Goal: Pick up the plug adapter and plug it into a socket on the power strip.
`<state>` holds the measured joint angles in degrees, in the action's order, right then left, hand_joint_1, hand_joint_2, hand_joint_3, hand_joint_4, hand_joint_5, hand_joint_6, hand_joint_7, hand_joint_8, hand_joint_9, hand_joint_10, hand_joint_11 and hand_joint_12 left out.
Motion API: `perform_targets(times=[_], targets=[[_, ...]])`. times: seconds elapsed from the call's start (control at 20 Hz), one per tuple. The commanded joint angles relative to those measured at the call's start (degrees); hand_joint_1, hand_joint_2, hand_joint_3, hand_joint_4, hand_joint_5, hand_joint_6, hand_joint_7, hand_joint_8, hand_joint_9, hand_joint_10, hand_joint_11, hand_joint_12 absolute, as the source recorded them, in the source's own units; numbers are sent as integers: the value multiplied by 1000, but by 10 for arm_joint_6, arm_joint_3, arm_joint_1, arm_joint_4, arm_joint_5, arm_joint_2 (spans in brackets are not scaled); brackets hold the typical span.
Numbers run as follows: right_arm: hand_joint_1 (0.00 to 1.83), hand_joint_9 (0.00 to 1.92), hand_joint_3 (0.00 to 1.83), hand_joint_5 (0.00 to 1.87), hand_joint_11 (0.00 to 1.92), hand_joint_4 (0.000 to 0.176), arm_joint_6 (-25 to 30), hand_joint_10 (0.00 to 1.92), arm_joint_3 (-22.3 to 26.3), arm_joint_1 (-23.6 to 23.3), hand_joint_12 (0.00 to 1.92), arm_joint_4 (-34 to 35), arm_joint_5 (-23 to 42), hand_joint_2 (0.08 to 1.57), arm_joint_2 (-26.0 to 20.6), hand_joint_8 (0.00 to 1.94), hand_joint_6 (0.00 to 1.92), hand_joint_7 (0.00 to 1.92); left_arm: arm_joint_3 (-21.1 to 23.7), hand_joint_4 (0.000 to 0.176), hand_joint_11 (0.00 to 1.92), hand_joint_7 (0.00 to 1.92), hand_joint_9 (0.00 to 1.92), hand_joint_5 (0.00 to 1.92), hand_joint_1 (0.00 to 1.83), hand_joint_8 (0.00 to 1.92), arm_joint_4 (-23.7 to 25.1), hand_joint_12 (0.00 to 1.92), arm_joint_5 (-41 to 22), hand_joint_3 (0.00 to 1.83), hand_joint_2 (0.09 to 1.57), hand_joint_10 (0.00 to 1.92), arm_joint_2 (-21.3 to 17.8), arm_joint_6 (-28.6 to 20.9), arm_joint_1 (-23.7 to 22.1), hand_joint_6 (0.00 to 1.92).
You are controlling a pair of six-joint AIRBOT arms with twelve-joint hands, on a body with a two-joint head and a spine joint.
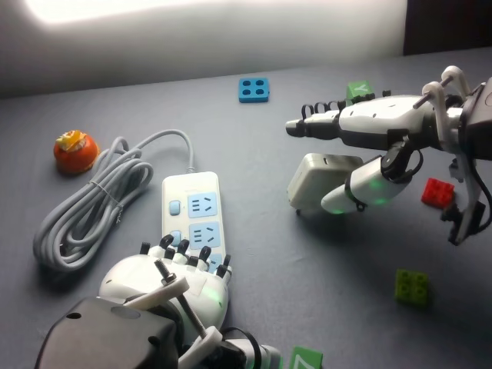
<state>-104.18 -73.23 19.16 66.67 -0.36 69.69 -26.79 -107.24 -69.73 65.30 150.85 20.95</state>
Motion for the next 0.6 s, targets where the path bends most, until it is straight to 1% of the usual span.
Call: perform_targets(times=[0.0, 0.1, 0.15, 0.2, 0.3, 0.35, 0.4, 0.45, 0.55], targets=[[830, 82, 0, 40, 0, 0, 3, 1, -2, -4, 383, 5, 21, 1083, 0, 3, 1, 67, 0, 0, 34, 47, 33, 42, 0, 3, 38, 58, -13, 0, 1203, 8, -3, -3, -1, 5], [818, 72, 4, 50, 0, 0, 3, 1, -9, -2, 329, 5, 21, 1105, 6, 1, 3, 67, 6, 0, 44, 72, 54, 65, 0, 12, 36, 68, -22, 0, 1200, 14, -3, -3, -4, 12], [844, 90, 0, 66, 0, 0, 3, 5, -12, -1, 364, 5, 21, 1088, 9, 5, 5, 86, 9, 0, 22, 61, 40, 50, 0, 5, 28, 61, -28, 0, 1199, 6, -3, -3, -7, 4], [832, 85, 0, 56, 0, 0, 3, 2, -17, 0, 369, 5, 21, 1091, 13, 1, 1, 80, 14, 0, 8, 51, 30, 42, 0, 0, 25, 56, -39, 0, 1200, 1, -2, -7, -10, 0], [863, 107, 0, 73, 0, 0, 3, 5, -23, 0, 436, 5, 20, 1076, 18, 4, 3, 100, 20, 0, 20, 61, 42, 46, 0, 5, 25, 65, -52, 0, 1203, 6, -2, -29, -12, 2], [864, 104, 0, 70, 0, 0, 3, 2, -26, 0, 425, 5, 20, 1078, 21, 1, 1, 95, 22, 0, 31, 72, 53, 56, 0, 8, 25, 74, -58, 1, 1205, 8, -2, -40, -14, 5], [843, 98, 4, 63, 0, 0, 3, 0, -28, -1, 421, 5, 20, 1089, 24, 0, 0, 86, 23, 0, 19, 61, 42, 47, 0, 2, 25, 73, -62, 1, 1205, 3, -1, -45, -18, 1], [817, 118, 2, 78, 0, 0, 3, 6, -30, -2, 466, 5, 20, 1088, 26, 6, 4, 109, 23, 0, 16, 62, 42, 45, 0, 2, 25, 73, -64, 0, 1199, 2, 0, -45, -21, 0], [767, 94, 7, 57, 0, 0, 3, 0, -35, -2, 387, 5, 20, 1121, 32, 0, 1, 87, 21, 0, 0, 51, 22, 34, 0, 1, 25, 51, -67, 0, 1204, 0, 2, -65, -22, 0]])
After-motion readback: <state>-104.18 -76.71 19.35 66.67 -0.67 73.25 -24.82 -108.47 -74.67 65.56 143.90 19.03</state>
